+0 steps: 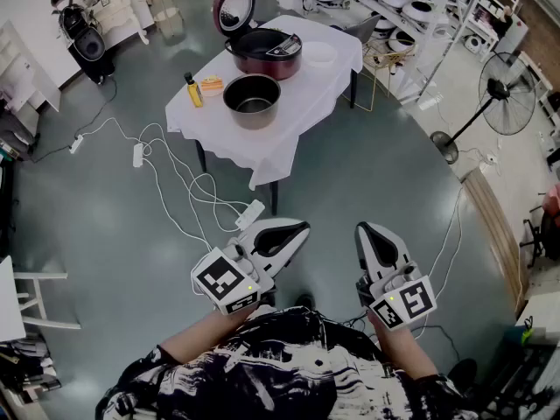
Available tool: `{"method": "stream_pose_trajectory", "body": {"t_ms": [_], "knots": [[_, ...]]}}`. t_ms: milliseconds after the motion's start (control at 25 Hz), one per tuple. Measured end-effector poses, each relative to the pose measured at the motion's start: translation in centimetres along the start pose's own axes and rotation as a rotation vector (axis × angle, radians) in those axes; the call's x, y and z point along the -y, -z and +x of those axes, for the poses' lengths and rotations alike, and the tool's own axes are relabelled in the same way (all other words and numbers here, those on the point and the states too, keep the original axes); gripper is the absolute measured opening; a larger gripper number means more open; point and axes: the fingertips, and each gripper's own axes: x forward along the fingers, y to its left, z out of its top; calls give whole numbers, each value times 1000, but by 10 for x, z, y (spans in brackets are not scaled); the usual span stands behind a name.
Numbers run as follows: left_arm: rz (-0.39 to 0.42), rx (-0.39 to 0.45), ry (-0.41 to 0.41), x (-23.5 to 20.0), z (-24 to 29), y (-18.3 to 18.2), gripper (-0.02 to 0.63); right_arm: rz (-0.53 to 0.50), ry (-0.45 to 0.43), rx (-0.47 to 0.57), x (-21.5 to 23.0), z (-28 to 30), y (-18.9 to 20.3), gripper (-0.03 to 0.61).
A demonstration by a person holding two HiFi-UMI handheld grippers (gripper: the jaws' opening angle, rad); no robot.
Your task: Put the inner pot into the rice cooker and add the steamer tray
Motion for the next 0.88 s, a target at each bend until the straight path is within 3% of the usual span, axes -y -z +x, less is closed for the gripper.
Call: {"method": "stream_pose_trajectory", "body": {"t_ms": [480,600,640,680,760,880], "knots": [[-6,1,-3,-2,1,2,5,0,-13,-7,-1,2,3,-5],[-7,2,-4,-3,-2,4,5,1,-43,50,-7,3,-3,-3],[-8,3,-5,-2,-3,4,5,3,-56,87,-9,4,-8,110],[-8,4,-6,-2,-4,4,5,-1,-58,120,-10,6,-13,453],[-9,6,-8,-3,-4,3,5,-29,-52,150,-10,9,-18,552],[-11,7,-11,-4,-3,3,5,-15,-54,146,-6,10,-19,554]]}}
